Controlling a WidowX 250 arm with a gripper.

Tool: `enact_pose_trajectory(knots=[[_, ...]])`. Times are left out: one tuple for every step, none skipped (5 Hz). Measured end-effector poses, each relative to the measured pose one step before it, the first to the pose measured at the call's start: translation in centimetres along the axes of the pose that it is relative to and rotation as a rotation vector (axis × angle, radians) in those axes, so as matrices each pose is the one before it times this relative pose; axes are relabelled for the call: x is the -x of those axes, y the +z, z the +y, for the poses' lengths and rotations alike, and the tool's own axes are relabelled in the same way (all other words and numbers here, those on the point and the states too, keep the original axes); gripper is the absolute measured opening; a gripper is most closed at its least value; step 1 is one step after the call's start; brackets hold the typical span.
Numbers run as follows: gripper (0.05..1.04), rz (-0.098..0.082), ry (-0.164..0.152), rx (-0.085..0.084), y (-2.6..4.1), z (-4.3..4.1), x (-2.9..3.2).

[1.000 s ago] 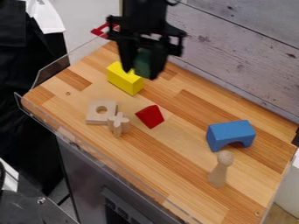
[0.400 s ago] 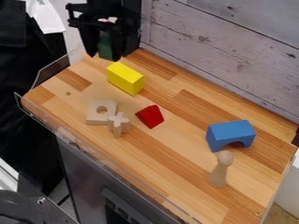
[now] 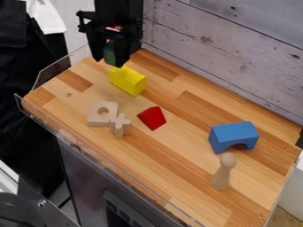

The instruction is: Put the green cube on top of the yellow rectangle

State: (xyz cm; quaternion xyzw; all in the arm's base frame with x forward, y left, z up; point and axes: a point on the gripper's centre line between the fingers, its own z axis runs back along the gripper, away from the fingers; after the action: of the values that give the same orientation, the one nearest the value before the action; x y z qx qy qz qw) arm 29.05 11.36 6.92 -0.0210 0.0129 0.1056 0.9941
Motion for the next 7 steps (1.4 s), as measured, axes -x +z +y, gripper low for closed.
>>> enact_pose_trajectory(knots=[[0.561,-0.0043,0.0049,-0.0034,-0.449,0.484,-0.952],[0.561,0.0185,-0.0052,-0.0228,-0.201,0.674,-0.519],[0.562,0.0290,-0.0030,-0.0044,-0.430,0.096,0.060],[0.562,0.0221,-0.0203,-0.0019,-0.281,-0.670,0.136],[0.561,0.0322,-0.0337,0.0103,-0.263,-1.101,0.470],[0.561,0.0089,-0.0073,0.0175,-0.174,-0.343,0.205],[0.562,0.0148,-0.0117,0.0044,0.001,-0.120,0.224]])
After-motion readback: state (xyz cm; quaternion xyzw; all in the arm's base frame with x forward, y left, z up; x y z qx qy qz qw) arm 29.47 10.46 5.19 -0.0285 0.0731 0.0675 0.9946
